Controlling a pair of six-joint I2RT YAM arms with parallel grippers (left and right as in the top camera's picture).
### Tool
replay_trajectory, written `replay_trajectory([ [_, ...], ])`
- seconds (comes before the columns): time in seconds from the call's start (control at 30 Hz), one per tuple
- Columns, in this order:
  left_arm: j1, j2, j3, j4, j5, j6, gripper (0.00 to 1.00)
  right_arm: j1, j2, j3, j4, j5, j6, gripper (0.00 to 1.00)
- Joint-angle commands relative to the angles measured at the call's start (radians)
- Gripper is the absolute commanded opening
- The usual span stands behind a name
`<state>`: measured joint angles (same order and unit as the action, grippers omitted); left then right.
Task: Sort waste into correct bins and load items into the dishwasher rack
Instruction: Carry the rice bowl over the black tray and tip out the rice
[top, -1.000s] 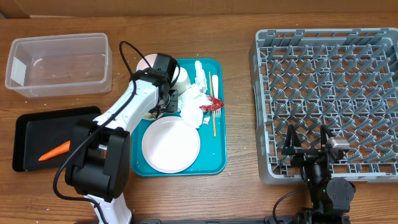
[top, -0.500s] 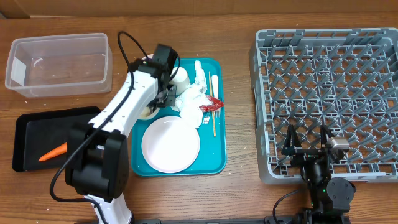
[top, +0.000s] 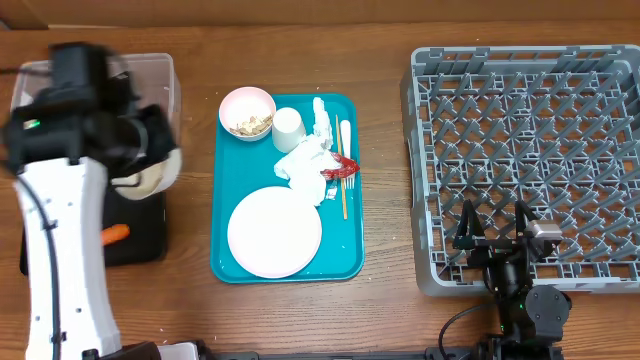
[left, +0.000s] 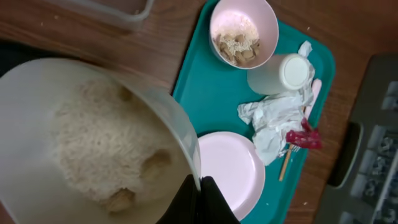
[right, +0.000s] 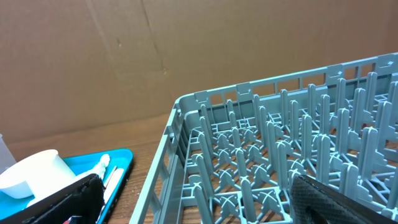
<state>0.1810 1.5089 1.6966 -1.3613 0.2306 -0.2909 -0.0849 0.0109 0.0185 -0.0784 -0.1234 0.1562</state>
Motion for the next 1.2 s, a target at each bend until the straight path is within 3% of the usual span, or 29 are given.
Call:
replay_trajectory([
  [0.0,0.139,-0.004,-0.024,-0.006,0.221,0.094,0.04,-0.002,-0.008,-0.010,0.006,0.003,-0.004,1.00],
  [0.2,0.364,-0.004,-0.245,0.098,0.426,0.181,0.04,-0.002,-0.008,-0.010,0.006,0.003,-0.004,1.00],
  [0.53,0.628,0.021,-0.616,0.463,0.789,0.190,0.04,-0.002,-0.008,-0.010,0.006,0.003,-0.004,1.00],
  [0.63,0.663,0.047,-0.648,0.517,0.888,0.190,0.04,-0.002,-0.008,-0.010,0.006,0.003,-0.004,1.00],
  [0.87,0.693,0.117,-0.648,0.562,0.905,0.182,0.04,-0.002,-0.008,-0.010,0.006,0.003,-0.004,1.00],
  [1.17,0.834,0.158,-0.648,0.559,1.144,0.206,0.04,-0.002,-0.008,-0.010,0.006,0.003,-0.004,1.00],
])
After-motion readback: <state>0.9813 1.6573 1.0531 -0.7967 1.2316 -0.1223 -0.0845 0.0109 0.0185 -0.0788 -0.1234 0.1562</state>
